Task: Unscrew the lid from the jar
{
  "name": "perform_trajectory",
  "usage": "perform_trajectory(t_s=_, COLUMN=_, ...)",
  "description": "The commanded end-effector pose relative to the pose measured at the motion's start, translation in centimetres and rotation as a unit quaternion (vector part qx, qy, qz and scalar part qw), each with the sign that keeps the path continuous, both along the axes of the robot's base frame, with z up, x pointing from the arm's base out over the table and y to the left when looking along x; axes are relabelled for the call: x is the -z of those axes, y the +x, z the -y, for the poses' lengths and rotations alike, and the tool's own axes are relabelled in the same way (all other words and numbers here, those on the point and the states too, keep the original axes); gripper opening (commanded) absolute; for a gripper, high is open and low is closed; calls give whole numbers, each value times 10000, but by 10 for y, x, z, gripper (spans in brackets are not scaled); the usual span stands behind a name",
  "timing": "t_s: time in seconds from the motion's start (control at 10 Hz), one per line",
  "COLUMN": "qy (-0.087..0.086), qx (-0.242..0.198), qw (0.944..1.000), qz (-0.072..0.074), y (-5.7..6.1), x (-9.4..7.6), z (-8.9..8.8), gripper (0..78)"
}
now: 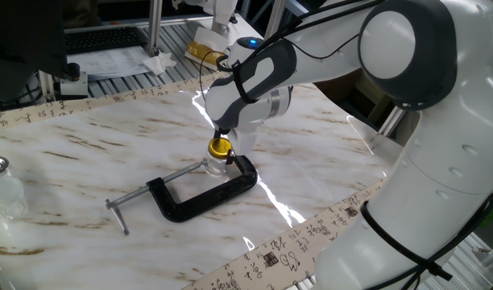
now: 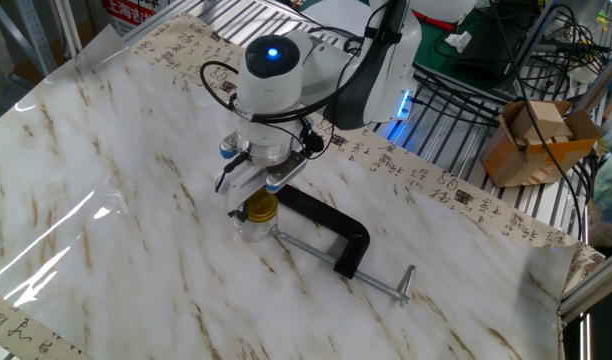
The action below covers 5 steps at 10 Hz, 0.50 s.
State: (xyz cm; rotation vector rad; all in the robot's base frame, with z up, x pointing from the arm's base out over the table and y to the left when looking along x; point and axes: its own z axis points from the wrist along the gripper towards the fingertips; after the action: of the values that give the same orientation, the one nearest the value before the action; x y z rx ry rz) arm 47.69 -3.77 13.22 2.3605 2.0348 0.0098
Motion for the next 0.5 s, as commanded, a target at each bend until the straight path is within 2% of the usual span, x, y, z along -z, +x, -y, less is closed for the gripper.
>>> perform_trajectory(t_s=0.1, qy=-10, qx=-38, qw=10000, qz=-14, y=-3, x=1, z=-1, gripper=774)
perform_trajectory(t_s=0.5, qy=-5, qx=-124, qw=9999, qz=-14, y=-3, x=0, z=-1, gripper=774)
